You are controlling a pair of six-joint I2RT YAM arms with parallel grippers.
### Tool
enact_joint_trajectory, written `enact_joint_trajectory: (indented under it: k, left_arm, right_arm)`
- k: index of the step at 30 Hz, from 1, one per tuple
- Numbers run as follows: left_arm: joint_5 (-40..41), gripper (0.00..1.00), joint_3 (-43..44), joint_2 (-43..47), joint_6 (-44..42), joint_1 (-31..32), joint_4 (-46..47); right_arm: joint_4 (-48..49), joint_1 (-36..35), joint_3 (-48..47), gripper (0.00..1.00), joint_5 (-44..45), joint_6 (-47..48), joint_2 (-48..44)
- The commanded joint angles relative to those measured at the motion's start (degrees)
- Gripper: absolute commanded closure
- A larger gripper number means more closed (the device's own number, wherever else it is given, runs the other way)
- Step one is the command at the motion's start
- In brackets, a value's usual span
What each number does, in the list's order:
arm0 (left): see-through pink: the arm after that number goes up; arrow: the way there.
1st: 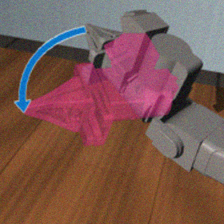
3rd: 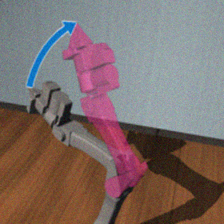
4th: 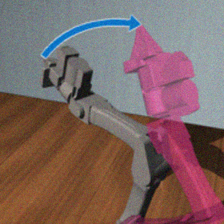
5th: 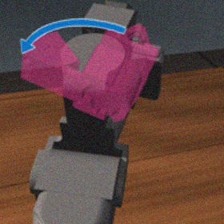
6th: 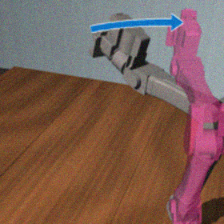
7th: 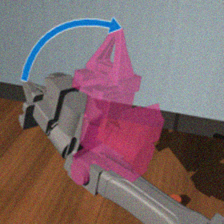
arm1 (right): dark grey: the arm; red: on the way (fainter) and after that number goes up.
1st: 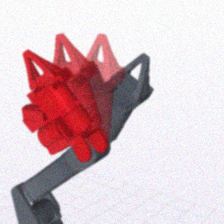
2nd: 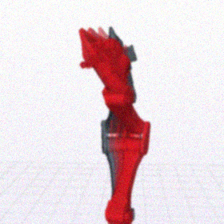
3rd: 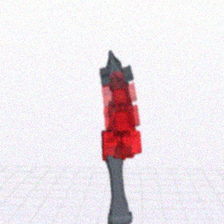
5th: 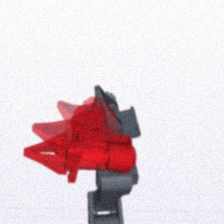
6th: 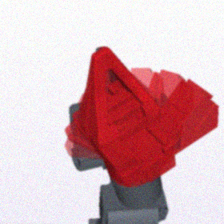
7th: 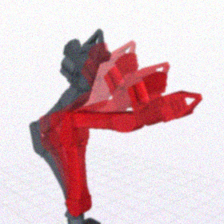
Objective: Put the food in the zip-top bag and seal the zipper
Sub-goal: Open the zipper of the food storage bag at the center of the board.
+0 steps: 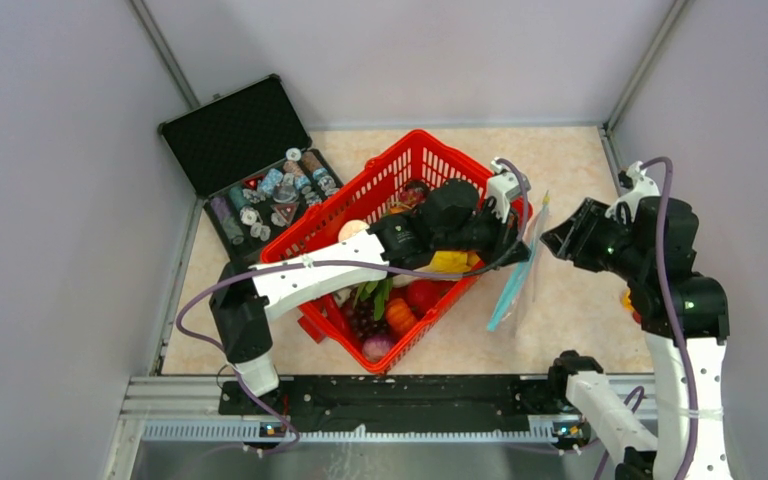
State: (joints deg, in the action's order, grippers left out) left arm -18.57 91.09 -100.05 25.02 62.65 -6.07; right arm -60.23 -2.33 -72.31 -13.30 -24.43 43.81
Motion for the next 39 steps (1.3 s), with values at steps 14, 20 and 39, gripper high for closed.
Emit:
enact_joint_trajectory:
  k: [14, 20, 39]
  left_arm:
    - [0.6, 1.00, 3.3, -1.0, 0.2, -0.1, 1.3]
    - [0.6, 1.00, 3.5, -1.2, 0.3, -0.1, 1.2]
    - [1.2, 1.00, 3.8, -1.4, -0.1, -0.1, 0.5]
  right_arm:
    - [-2.9, 0.3, -5.5, 0.54, 0.9, 1.2, 2.4]
    - [-1.5, -0.3, -3.2, 0.54, 0.6, 0.1, 2.3]
    - [-1.1, -22.5, -1.7, 0.64, 26.0, -7.7, 5.2]
